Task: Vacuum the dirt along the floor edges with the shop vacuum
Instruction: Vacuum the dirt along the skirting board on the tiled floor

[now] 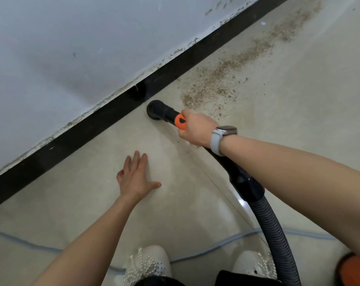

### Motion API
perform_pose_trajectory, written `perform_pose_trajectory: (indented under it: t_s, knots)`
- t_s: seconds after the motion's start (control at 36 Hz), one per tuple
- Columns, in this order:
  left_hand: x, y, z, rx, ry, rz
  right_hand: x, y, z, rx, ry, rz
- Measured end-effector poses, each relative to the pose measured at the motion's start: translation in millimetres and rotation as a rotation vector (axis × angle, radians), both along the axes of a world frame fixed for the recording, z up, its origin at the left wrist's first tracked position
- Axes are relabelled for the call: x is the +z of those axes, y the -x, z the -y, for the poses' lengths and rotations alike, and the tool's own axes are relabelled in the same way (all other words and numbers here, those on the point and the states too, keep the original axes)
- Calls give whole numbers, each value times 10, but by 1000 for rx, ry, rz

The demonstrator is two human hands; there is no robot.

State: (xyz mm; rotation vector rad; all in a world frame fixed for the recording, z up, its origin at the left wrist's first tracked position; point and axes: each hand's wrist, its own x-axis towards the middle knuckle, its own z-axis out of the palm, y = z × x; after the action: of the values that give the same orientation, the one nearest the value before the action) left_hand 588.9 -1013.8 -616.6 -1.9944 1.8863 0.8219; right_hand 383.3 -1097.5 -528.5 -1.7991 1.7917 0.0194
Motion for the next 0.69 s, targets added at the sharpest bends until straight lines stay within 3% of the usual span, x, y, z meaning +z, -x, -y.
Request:
perform_pose_trajectory:
  t_s: [0.22,0.53,0.69]
  knots:
    - [16,-29,25,-18,-19,10,66,309,-364,19,-35,-50]
    - [34,64,36,29,-47,-1,135,678,-1649,-143,-163,-8]
    - [25,33,31,11,-55,-1,123,683,-1735,-230,-168,33]
